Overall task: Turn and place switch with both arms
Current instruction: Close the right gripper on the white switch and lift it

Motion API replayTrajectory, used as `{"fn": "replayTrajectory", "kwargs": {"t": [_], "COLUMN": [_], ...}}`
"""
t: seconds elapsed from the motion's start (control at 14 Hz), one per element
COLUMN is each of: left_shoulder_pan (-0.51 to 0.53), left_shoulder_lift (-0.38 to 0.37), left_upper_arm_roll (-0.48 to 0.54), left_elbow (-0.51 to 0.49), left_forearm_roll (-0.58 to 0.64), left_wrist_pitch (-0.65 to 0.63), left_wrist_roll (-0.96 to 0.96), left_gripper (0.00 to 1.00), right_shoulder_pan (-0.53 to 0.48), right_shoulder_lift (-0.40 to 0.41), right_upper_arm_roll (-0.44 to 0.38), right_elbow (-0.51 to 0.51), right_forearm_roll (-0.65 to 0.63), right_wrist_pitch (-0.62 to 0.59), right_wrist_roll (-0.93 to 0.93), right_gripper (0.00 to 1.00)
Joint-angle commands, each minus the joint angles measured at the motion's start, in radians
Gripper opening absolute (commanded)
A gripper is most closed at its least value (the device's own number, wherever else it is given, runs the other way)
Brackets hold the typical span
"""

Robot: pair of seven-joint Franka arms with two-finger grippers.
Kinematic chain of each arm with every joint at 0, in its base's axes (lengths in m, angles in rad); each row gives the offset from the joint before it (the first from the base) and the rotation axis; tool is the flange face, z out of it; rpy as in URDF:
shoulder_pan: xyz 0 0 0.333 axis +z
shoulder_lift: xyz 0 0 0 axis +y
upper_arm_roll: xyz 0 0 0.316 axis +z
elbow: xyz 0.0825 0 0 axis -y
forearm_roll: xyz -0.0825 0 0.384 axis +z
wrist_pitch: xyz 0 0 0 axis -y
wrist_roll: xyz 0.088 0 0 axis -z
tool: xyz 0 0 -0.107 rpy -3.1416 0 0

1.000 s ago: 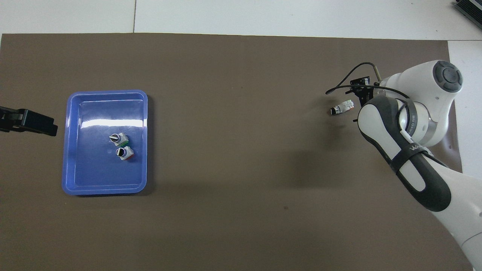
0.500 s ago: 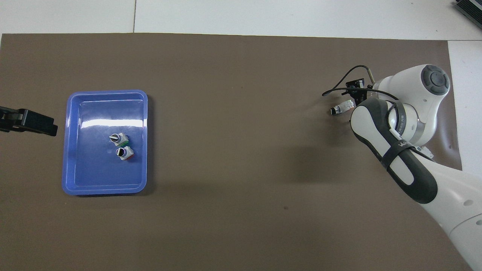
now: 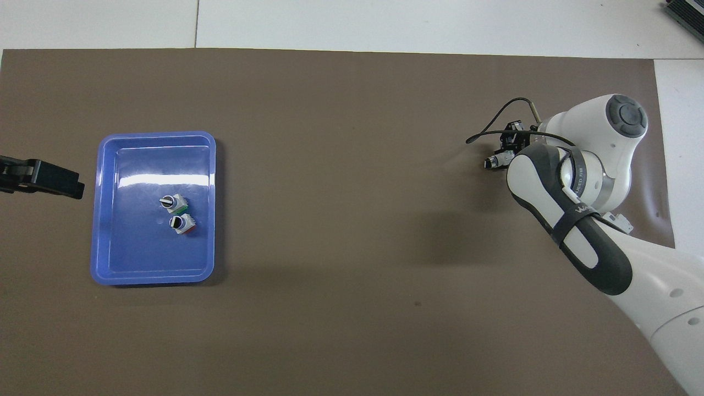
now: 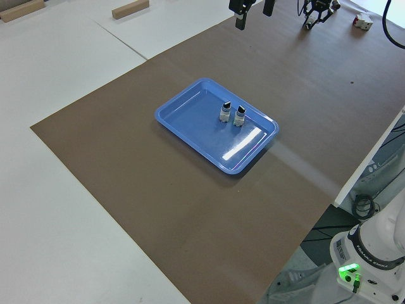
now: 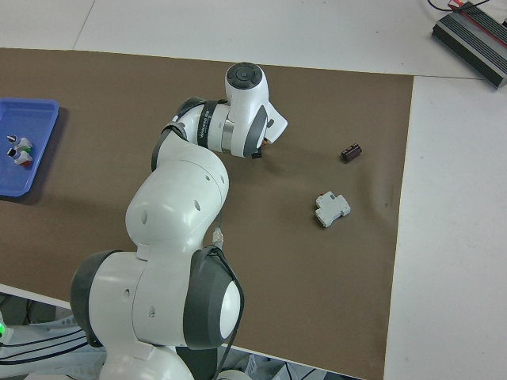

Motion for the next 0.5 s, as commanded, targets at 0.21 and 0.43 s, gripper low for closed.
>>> {"fn": "replayTrajectory", "kwargs": {"t": [0.21, 0.43], "left_shoulder_pan": [0.011, 0.011], "left_shoulder_lift": [-0.026, -0.026], "left_upper_arm_roll": [-0.008, -0.008], "left_elbow": [-0.029, -0.029], "left_forearm_roll": [0.018, 0.018], "left_wrist_pitch": [-0.001, -0.001], "left_wrist_roll": [-0.006, -0.006], "left_gripper": [1.00, 1.00], "right_shoulder_pan": [-0.003, -0.007], "right_shoulder_lift": [-0.083, -0.227], "right_upper_arm_roll": [0.017, 0.017], "right_elbow": [0.072, 0.080], "right_forearm_roll": [0.070, 0.188], "right_wrist_pitch": [-0.234, -0.447], "right_wrist_roll": [-0.024, -0.011], "right_gripper": [0.00, 0.00]}}
